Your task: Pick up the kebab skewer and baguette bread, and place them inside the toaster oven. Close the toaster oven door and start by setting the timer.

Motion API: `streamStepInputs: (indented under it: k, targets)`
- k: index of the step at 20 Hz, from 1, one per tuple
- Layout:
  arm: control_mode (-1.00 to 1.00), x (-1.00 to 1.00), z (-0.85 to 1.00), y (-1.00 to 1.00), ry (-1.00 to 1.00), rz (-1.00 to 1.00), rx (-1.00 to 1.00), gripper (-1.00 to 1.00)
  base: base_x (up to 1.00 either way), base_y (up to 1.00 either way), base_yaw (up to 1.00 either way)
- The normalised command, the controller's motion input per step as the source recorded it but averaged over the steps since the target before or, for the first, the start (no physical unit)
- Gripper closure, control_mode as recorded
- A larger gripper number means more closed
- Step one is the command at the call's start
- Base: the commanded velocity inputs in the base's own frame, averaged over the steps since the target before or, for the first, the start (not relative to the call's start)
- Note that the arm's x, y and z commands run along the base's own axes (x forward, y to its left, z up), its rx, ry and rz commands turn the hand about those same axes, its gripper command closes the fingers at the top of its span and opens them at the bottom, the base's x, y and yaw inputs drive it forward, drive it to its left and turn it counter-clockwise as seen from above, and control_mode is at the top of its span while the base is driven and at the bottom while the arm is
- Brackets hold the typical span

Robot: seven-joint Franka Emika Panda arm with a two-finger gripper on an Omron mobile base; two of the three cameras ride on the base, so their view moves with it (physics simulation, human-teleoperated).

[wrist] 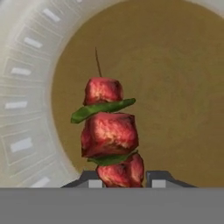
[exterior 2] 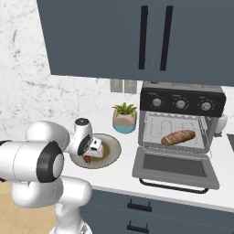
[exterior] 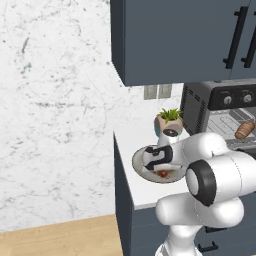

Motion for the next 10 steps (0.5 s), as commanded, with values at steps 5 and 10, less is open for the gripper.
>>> streamStepInputs:
  k: [5, 10]
  targets:
    - [-1.0, -0.14, 0.07, 0.01, 0.0, -0.01, 0.0, 1.0, 0.0, 0.0, 0.0]
    - [-1.0, -0.16, 0.65, -0.15, -0.01, -0.12, 0.0, 1.0, 0.0, 0.0, 0.0]
